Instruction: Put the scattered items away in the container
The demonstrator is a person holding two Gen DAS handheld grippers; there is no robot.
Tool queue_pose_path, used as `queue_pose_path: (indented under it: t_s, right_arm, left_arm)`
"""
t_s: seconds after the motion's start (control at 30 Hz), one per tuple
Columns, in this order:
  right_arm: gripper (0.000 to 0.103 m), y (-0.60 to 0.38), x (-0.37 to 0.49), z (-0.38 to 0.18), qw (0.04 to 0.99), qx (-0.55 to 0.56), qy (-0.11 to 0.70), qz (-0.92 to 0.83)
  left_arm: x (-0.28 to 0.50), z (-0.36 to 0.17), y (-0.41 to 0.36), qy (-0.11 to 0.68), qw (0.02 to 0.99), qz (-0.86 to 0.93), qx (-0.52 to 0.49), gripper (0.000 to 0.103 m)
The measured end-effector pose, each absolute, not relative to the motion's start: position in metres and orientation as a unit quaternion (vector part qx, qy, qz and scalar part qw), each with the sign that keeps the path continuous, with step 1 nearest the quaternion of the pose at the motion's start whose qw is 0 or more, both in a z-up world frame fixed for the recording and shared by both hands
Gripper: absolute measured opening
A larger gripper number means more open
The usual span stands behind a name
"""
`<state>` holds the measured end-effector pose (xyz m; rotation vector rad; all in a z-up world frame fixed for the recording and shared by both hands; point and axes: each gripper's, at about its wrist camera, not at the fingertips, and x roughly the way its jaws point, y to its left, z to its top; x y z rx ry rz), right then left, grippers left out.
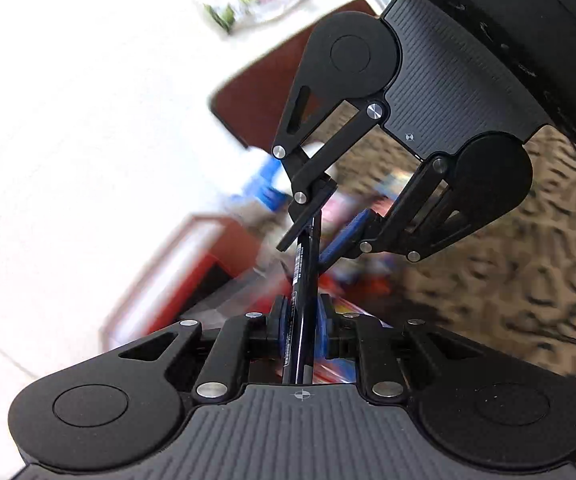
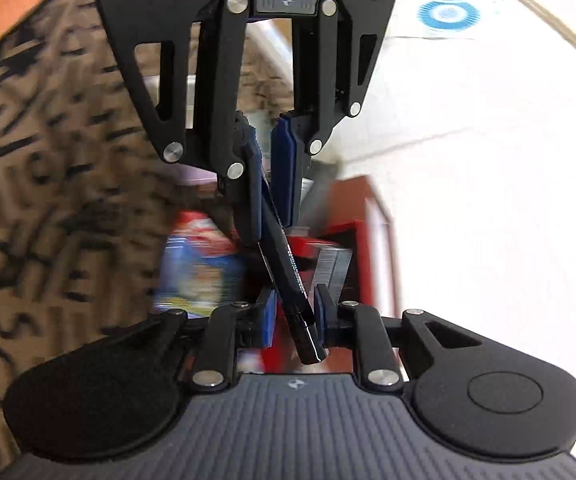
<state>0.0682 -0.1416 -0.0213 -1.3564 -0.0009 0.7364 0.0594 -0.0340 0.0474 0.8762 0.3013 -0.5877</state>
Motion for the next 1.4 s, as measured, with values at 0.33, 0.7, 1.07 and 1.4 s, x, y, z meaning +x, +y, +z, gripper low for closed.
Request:
queue_pose_path:
  t_s: [0.33, 0.7, 1.07, 1.4]
  right_arm:
    - [0.023, -0.113, 0.246, 0.029, 0.755, -0.596, 0.023, 0.272]
    - [0.022, -0.103, 0.372, -0.002, 0.758, -0.56, 0.093, 0.322]
    - [0.038, -0.131, 0.358, 0.029, 0.8, -0.498, 0.105, 0.317]
    - [0.041, -0.205, 0.18, 0.077, 0.892, -0.328, 0.034, 0.31]
  left_arm:
    - [0.241, 0.09, -0.042, 0.152, 0.844, -0.259, 0.445, 0.013]
    - [0.367, 0.034, -0.046, 0.241, 0.82, -0.254, 0.452, 0.044]
    - [0.324, 0.065, -0.024, 0.264, 0.847, -0.173, 0.428, 0.092]
    - [0.151, 0.132, 0.016, 0.156, 0.956, -0.067, 0.238, 0.099]
